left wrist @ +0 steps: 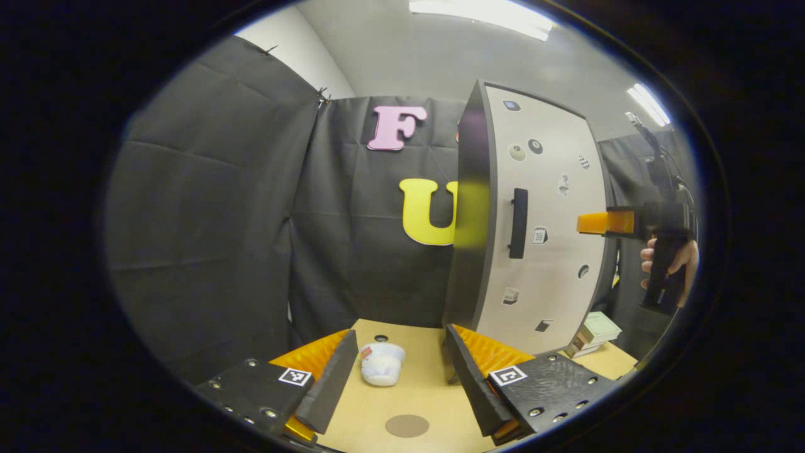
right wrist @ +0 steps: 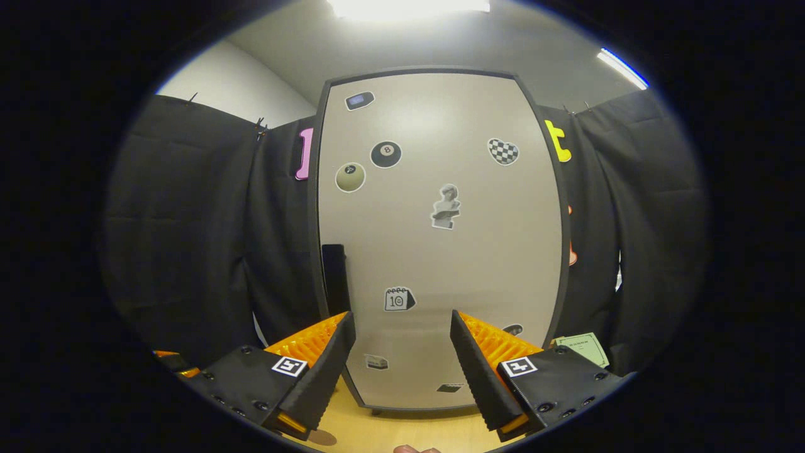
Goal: Open the cabinet door with the right hand, grasp the bottle in the cabinet with the left hand and place it on the coaster, then close the cabinet door with the right hand.
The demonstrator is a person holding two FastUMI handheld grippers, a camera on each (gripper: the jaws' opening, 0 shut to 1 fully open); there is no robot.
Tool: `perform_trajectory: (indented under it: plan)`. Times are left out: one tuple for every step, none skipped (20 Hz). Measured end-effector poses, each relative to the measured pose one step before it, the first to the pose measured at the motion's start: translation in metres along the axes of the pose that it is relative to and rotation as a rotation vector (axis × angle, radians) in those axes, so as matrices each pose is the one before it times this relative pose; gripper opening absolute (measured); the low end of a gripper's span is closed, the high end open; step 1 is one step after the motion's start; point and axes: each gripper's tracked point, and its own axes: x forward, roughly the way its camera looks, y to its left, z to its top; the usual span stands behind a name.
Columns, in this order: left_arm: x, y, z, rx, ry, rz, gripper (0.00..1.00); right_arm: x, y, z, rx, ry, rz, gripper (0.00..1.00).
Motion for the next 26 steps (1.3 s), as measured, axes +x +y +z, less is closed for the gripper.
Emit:
perform_trajectory:
  plan:
    - [-0.00074, 0.00511, -0.00103, -0.00054, -0.00131, 0.01072, 0.85, 0.00721, 0.00533, 0.00429, 0.00499, -0.00537, 0.00211, 0.94]
    - [-0.00101, 0.00411, -0.00399, -0.00493, 0.00257, 0.00938, 0.85, 0.00874, 0.00535, 0.00469, 0.00192, -0.00959, 0.00662, 0.94]
    - [-0.00115, 0.00402, -0.00405, -0.01077, 0.00636, 0.00843, 0.87, 0.00917, 0.00576, 0.00424, 0.00472, -0.00392, 0.00803, 0.96]
    - [-0.00080, 0.00258, -0.00531, -0.01448, 0.01013, 0.00377, 0.85, 0.00597, 0.00642, 0.00388, 0.00842, -0.00473, 0.00746, 0.94]
    - [-0.00111, 0.00227, -0.00528, -0.00999, 0.01198, 0.00432, 0.85, 0.00724, 0.00534, 0.00539, 0.00864, -0.00958, -0.00094, 0.94]
    - [-0.00141, 0.00441, -0.00600, 0.00969, 0.01117, 0.01221, 0.85, 0.00770, 0.00341, 0.00489, 0.00501, -0.00939, -0.00249, 0.96]
    - [0.00029, 0.00380, -0.00422, 0.02786, 0.00741, 0.01021, 0.87, 0.00725, 0.00509, 0.00334, -0.00345, -0.00775, 0.00163, 0.96]
    - [0.00047, 0.00285, -0.00374, 0.03264, 0.00650, 0.01277, 0.87, 0.00653, 0.00455, 0.00131, -0.01415, -0.00343, -0.00001, 0.94]
    - [0.00056, 0.00163, -0.00199, 0.02454, 0.00630, 0.00657, 0.87, 0.00584, 0.00134, 0.00041, -0.02046, -0.00078, -0.01013, 0.94]
    - [-0.00118, -0.00185, -0.00269, 0.00949, 0.00498, -0.00548, 0.85, 0.00470, 0.00243, -0.00007, -0.01364, -0.00490, -0.01097, 0.96]
    - [-0.00102, -0.00415, -0.00046, -0.00364, 0.00352, -0.00940, 0.86, 0.00540, 0.00543, -0.00169, -0.00685, -0.00074, 0.00333, 0.96]
    - [0.00173, -0.00207, -0.00263, -0.01084, 0.00253, -0.00760, 0.86, 0.00521, 0.00676, -0.00389, -0.00559, 0.00632, 0.00779, 0.96]
    - [0.00042, -0.00124, -0.00083, -0.01196, 0.00362, -0.00313, 0.86, 0.00513, 0.00371, -0.00544, -0.00582, 0.01538, 0.00270, 0.94]
    - [0.00064, -0.00001, -0.00251, -0.00905, 0.00403, 0.00112, 0.86, 0.00382, 0.00360, -0.00770, -0.00379, 0.02149, 0.00368, 0.94]
    - [0.00067, 0.00097, -0.00057, -0.00624, 0.00263, 0.00474, 0.86, 0.00413, 0.00226, -0.00411, 0.01002, 0.00847, 0.00409, 0.94]
    - [-0.00057, 0.00158, -0.00158, -0.00479, 0.00144, 0.00683, 0.87, 0.00463, 0.00185, -0.00500, 0.01248, 0.00933, 0.00092, 0.96]
    - [-0.00012, 0.00245, -0.00100, -0.00282, 0.00303, 0.00676, 0.85, 0.00324, -0.00137, -0.00447, 0.00437, 0.01482, -0.01022, 0.94]
    - [-0.00099, 0.00242, -0.00351, 0.00070, 0.00343, 0.00370, 0.85, 0.00313, -0.00241, -0.00283, -0.00436, 0.00986, -0.01231, 0.94]
    - [-0.00001, 0.00150, -0.00371, 0.01030, 0.00787, 0.00300, 0.86, 0.00395, -0.00319, -0.00226, -0.00386, 0.00784, -0.01688, 0.96]
    - [0.00118, 0.00325, -0.00673, 0.01764, 0.01070, 0.01179, 0.85, 0.00245, -0.00020, -0.00268, -0.00123, 0.00782, 0.00143, 0.94]
    - [0.00106, 0.00298, -0.00578, 0.01472, 0.01314, 0.00831, 0.85, 0.00033, 0.00176, -0.00203, 0.00145, 0.00757, 0.00742, 0.94]
    - [-0.00016, -0.00088, -0.00400, 0.00717, 0.01279, 0.00080, 0.85, 0.00211, 0.00245, -0.00226, 0.00375, 0.00621, 0.01014, 0.81]
    - [-0.00020, -0.00076, -0.00164, -0.00231, 0.00757, -0.00188, 0.87, 0.00026, 0.00233, -0.00149, 0.00592, 0.01410, 0.00471, 0.68]
    - [-0.00025, -0.00209, -0.00215, -0.00837, 0.00432, -0.00443, 0.85, -0.00273, 0.00699, -0.00183, 0.01210, 0.00694, 0.03571, 0.61]
    - [-0.00040, -0.00230, -0.00017, -0.00852, 0.00100, -0.00423, 0.87, 0.00220, 0.00122, -0.00057, 0.01058, 0.00735, -0.00103, 0.52]
    - [-0.00033, -0.00223, 0.00024, -0.00400, -0.00128, -0.00219, 0.87, 0.00140, -0.00050, -0.00027, -0.00134, 0.00300, -0.00986, 0.34]
